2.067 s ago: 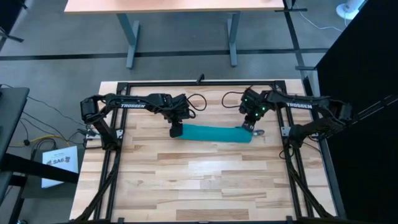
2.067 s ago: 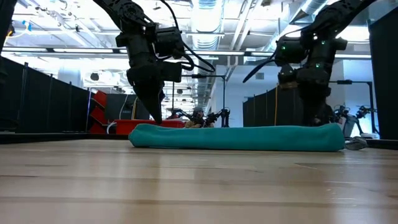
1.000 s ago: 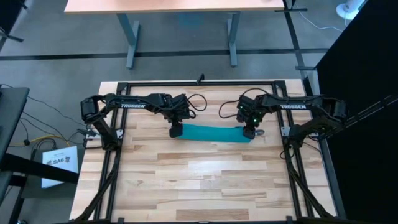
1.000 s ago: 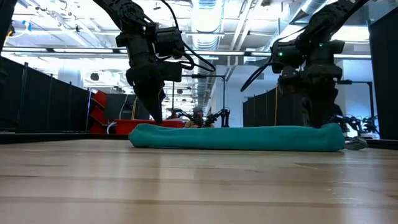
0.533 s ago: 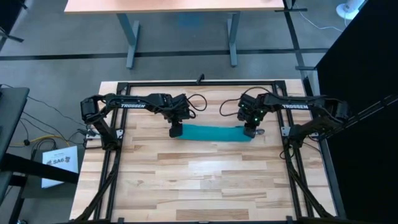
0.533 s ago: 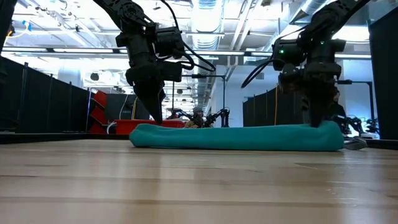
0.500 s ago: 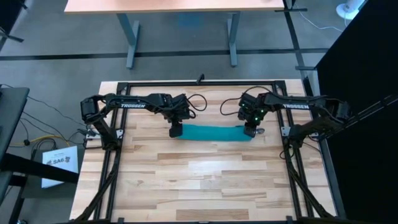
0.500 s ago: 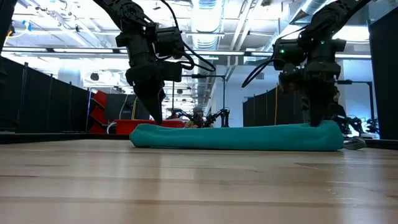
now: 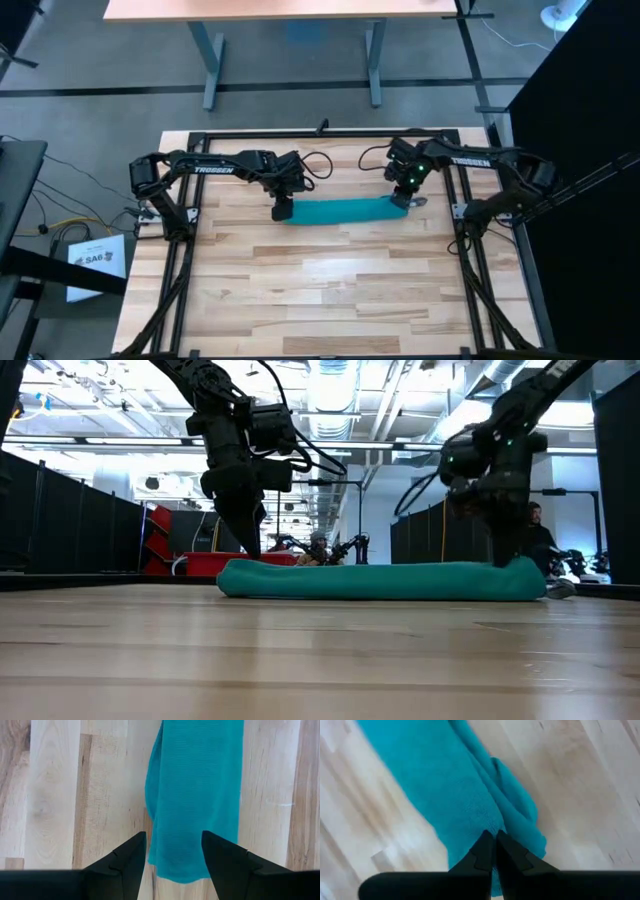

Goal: Roll towel
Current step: Roll the blue towel

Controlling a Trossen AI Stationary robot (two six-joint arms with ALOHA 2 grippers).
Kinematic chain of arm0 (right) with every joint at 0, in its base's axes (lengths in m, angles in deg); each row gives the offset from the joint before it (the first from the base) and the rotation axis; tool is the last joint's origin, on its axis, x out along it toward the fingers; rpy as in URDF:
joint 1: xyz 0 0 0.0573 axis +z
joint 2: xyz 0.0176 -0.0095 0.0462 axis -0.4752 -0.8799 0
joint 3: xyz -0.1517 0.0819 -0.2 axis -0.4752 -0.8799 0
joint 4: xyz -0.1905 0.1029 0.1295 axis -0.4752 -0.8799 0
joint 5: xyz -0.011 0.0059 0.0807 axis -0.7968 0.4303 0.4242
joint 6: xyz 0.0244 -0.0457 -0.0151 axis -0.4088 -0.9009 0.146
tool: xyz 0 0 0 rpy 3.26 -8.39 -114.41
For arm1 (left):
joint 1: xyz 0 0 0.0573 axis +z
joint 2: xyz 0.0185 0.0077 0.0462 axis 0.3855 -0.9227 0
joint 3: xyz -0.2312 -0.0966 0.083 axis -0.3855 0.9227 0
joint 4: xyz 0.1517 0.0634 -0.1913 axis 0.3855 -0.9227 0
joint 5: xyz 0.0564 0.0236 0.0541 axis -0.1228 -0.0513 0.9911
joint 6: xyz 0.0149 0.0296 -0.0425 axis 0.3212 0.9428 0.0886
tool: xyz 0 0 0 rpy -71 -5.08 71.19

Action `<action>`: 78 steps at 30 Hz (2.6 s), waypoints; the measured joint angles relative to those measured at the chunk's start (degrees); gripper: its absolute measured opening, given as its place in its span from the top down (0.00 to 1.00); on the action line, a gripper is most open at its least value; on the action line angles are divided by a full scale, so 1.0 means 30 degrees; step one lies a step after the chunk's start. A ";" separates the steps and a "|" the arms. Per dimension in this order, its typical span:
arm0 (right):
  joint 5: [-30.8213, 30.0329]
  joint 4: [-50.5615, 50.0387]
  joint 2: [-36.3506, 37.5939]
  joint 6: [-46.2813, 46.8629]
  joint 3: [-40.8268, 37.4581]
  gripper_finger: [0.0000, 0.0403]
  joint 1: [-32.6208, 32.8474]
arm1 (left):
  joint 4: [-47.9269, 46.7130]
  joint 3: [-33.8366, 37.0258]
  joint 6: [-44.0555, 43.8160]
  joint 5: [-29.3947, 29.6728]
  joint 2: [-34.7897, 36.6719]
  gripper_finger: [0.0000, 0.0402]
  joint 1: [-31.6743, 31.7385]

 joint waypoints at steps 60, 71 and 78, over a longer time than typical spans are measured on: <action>-0.2876 0.0495 0.0610 0.1634 -0.0554 1.00 0.4331 | 0.3161 0.0537 -0.0819 0.0852 -0.1902 1.00 -0.2525; -0.2839 0.1496 -0.0232 0.2843 -0.0532 1.00 0.5184 | 0.3200 0.2584 -0.1263 0.0748 -0.1478 1.00 -0.2072; -0.2745 0.1595 -0.0239 0.3502 0.0077 1.00 0.6045 | 0.1685 0.2981 -0.0835 0.0841 -0.0124 1.00 -0.1080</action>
